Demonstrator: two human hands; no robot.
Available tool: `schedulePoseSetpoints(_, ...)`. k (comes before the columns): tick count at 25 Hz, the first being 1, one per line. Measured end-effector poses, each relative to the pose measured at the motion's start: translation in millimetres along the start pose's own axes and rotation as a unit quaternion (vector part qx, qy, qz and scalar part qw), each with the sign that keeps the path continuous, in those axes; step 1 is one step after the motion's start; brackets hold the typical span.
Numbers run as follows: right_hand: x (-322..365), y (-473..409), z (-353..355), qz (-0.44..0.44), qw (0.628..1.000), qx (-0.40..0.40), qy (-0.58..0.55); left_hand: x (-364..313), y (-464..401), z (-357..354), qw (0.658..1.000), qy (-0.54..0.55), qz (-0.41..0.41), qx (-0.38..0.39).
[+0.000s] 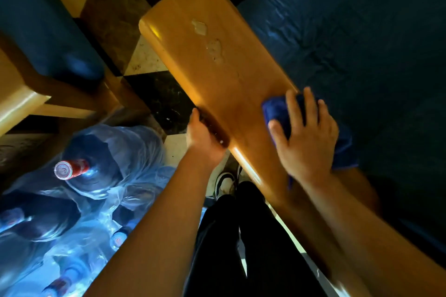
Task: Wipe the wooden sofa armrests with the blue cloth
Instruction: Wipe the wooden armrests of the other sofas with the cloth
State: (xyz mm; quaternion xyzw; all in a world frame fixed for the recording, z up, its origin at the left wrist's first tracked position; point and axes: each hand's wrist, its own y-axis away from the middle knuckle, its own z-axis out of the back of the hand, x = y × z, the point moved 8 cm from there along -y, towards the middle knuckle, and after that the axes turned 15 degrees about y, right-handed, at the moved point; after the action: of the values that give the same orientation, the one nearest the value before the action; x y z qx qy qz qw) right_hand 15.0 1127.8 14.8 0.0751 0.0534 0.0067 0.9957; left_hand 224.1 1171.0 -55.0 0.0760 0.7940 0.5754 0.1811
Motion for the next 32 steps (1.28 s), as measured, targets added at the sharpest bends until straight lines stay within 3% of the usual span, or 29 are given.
schedulePoseSetpoints(2, 0.9, -65.0, -3.8, -0.045, 0.996, 0.051, -0.061, 6.4, -1.8, -4.6, 1.000, -0.002, -0.019, -0.014)
schedulePoseSetpoints(5, 38.0, -152.8, -14.8, -0.039, 0.969, 0.143, -0.198, 8.0, -2.0, -3.3, 0.998, 0.008, -0.034, -0.046)
schedulePoseSetpoints(7, 64.4, -172.2, -3.2, 0.003, 0.970, 0.104, -0.219, 8.7, -2.4, -3.4, 0.999, 0.019, -0.021, -0.041)
schedulePoseSetpoints(11, 72.4, -103.7, 15.5, 0.165, 0.984, -0.030, -0.066, 10.0, -1.7, -8.2, 0.998, 0.055, 0.017, 0.008)
schedulePoseSetpoints(13, 69.1, -41.6, 11.6, 0.216, 0.975, -0.048, 0.004, 9.5, -2.3, -7.8, 0.997, 0.067, 0.032, 0.016)
schedulePoseSetpoints(16, 108.6, 2.2, 6.7, 0.318, 0.946, -0.054, 0.018, -3.1, -5.6, -3.9, 0.995, 0.088, 0.028, 0.022)
schedulePoseSetpoints(19, 171.9, -18.5, 9.5, 0.418, 0.906, -0.064, 0.037, -36.5, -15.7, 3.9, 0.993, 0.107, -0.035, 0.032)
schedulePoseSetpoints(22, 193.4, -42.0, 13.6, 0.370, 0.926, -0.067, 0.026, -72.8, -20.2, -3.1, 0.994, 0.078, -0.066, 0.041)
schedulePoseSetpoints(26, 134.6, -0.8, 3.8, 0.306, 0.950, -0.056, 0.001, -94.7, -13.9, -15.4, 0.993, -0.027, -0.114, -0.035)
schedulePoseSetpoints(29, 83.4, -5.3, 3.5, 0.195, 0.980, -0.035, 0.000, -95.0, -11.6, -26.0, 0.989, -0.049, -0.124, -0.066)
schedulePoseSetpoints(32, 87.1, -60.8, 17.0, 0.068, 0.998, -0.014, -0.003, -95.9, -22.4, -21.9, 0.986, -0.053, -0.135, -0.080)
